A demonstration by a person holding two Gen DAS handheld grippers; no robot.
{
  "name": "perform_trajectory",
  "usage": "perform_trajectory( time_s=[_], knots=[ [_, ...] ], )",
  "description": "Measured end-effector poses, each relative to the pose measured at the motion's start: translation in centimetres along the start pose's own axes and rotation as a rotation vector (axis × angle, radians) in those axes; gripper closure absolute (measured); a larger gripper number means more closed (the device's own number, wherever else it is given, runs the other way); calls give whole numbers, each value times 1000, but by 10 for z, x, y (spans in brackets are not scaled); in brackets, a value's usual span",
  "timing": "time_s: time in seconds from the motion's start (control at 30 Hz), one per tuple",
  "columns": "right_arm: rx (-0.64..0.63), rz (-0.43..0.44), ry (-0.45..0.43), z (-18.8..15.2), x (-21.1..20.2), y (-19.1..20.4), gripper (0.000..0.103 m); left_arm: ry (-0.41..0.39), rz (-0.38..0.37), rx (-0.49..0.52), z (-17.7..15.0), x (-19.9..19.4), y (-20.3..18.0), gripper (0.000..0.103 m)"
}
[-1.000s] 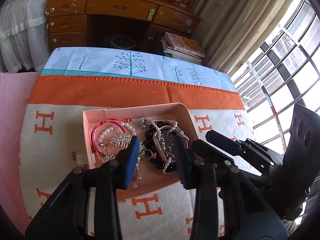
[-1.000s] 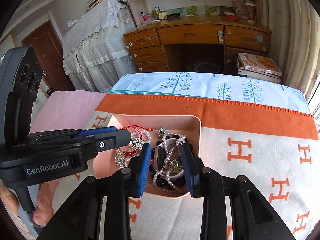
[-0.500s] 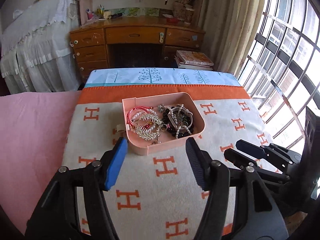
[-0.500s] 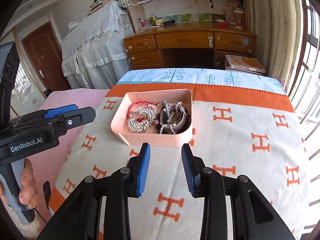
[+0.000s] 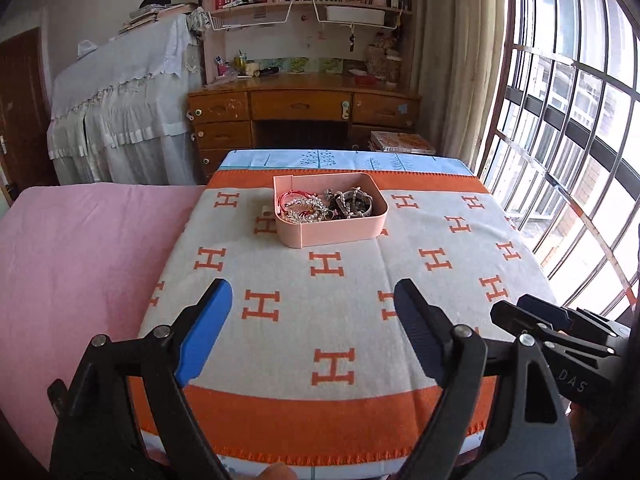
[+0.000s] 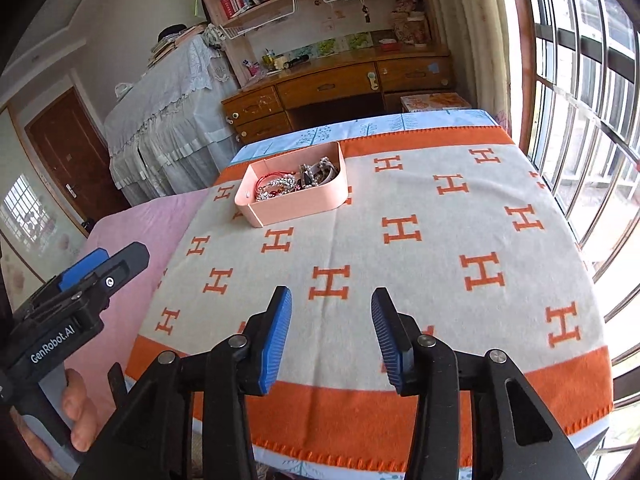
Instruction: Organize jewelry
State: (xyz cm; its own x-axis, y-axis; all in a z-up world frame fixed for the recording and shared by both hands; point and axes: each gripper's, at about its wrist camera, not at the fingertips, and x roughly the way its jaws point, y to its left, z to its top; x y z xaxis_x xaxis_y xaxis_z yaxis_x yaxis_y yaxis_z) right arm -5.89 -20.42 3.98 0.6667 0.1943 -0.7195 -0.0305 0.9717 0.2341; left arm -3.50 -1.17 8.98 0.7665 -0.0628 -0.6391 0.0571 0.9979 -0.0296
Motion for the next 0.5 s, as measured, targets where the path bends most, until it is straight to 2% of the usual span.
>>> perform_trajectory(
  time_s=[0.07, 0.17, 0.33, 0.5],
  knots=[
    [-3, -10, -31, -10, -20, 4, 45, -13, 4, -17, -11, -14, -3, 21],
    [-28, -19, -95, -21, -49, 12, 38, -12, 14, -9, -25, -28, -10, 21],
    [-87, -54, -154, -28, -78, 28, 29, 3, 13, -7, -35, -37, -17, 21],
    [-116, -68, -151, -35, -87, 39, 28, 3, 13, -11, -36, -39, -20, 21]
  ],
)
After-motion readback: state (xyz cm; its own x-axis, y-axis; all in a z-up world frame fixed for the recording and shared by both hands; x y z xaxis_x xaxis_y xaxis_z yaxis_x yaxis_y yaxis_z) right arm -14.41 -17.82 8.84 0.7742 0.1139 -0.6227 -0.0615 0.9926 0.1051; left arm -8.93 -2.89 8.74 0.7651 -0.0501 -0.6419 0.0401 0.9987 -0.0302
